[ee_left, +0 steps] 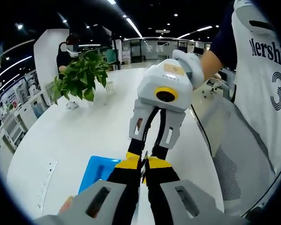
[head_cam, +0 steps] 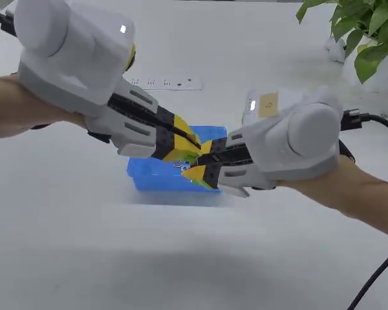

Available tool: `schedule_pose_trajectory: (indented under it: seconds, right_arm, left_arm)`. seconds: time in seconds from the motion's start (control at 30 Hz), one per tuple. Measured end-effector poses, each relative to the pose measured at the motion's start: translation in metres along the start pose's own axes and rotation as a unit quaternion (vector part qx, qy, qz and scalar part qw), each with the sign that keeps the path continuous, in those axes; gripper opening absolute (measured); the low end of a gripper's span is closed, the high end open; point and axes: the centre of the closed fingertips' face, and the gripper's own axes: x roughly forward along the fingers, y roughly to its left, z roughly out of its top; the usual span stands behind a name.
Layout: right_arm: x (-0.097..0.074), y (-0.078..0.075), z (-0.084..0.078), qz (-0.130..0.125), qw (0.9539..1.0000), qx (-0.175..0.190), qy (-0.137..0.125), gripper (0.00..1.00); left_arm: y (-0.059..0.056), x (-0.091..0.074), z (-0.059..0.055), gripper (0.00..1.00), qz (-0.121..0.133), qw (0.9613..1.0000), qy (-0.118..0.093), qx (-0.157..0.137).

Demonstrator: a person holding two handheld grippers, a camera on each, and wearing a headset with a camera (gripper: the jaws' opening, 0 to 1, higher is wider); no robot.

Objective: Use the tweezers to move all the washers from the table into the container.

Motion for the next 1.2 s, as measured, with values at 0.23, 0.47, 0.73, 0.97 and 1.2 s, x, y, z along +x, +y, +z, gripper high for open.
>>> schedule_pose_trajectory:
  seconds: [0.23, 0.47, 0.73, 0.97, 1.2]
  right_arm:
    - [0.005, -0.029, 0.005, -0.016, 0.9998, -0.008, -0.003, 0.11]
    - [0.015, -0.047, -0.001, -0.022, 0.9997, -0.007, 0.002, 0.11]
    - [0.032, -0.053, -0.025, -0.013, 0.9998, 0.002, 0.017, 0.11]
    - [0.048, -0.060, -0.049, -0.009, 0.9993, 0.010, 0.035, 0.11]
    - [0.057, -0.062, -0.067, -0.007, 0.9987, 0.022, 0.045, 0.11]
  left_arm:
    - [0.027, -0.003, 0.004, 0.07, 0.008, 0.9999, -0.002, 0.013]
    - [0.048, 0.002, -0.003, 0.07, 0.011, 0.9999, -0.003, 0.012]
    - [0.059, 0.019, -0.024, 0.08, 0.004, 1.0000, 0.002, -0.004]
    - [0.073, 0.037, -0.045, 0.08, 0.004, 0.9997, 0.003, -0.026]
    - [0.077, 0.051, -0.059, 0.08, 0.003, 0.9993, 0.008, -0.037]
